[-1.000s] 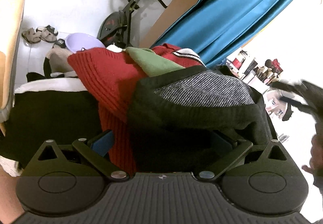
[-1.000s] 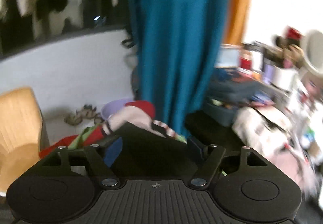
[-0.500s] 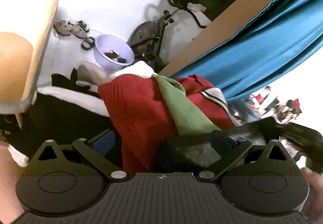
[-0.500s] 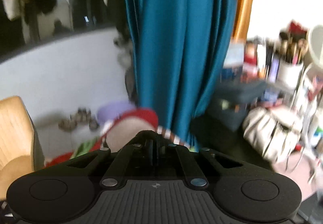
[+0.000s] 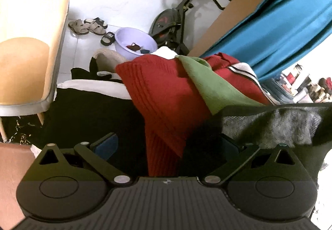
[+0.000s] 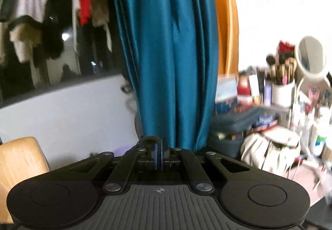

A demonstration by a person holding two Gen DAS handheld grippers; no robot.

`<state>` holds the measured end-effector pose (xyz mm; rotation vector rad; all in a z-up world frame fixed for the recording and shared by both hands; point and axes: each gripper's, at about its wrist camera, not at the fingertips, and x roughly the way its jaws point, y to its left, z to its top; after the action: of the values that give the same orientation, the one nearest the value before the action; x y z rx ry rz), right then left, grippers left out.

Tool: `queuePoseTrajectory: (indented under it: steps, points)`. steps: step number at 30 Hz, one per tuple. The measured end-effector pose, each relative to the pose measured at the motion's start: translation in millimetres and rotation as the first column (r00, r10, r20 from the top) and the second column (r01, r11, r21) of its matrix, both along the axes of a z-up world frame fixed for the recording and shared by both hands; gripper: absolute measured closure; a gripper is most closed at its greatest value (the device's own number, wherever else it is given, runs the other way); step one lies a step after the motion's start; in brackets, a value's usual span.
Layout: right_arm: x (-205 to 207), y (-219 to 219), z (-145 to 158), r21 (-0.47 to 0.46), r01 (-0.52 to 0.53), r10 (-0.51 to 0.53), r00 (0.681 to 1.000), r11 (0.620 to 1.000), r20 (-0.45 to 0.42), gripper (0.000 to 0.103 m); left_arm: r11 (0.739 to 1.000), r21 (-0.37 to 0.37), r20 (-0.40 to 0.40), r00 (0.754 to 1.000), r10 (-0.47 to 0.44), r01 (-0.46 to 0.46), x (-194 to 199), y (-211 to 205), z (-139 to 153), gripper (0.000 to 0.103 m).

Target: Fold clothes

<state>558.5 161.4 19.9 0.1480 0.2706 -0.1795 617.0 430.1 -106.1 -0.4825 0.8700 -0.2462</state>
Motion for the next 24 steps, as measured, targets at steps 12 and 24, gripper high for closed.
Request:
queuePoseTrajectory:
  steps: [12, 24]
  points:
    - [-131.6, -40.5, -13.3, 0.074, 0.116, -0.117, 0.993, 0.991, 0.016, 0.100, 0.991, 0.136, 0.172, 0.984, -0.037, 0.014, -18.2, -55.5, 42.7, 0.001]
    - [-177.1, -79.4, -67.7, 0.217, 0.126, -0.089, 0.981, 0.968, -0.172, 0.100, 0.888, 0.456, 0.174, 0.984, -0.019, -0.063, -76.2, -109.8, 44.3, 0.001]
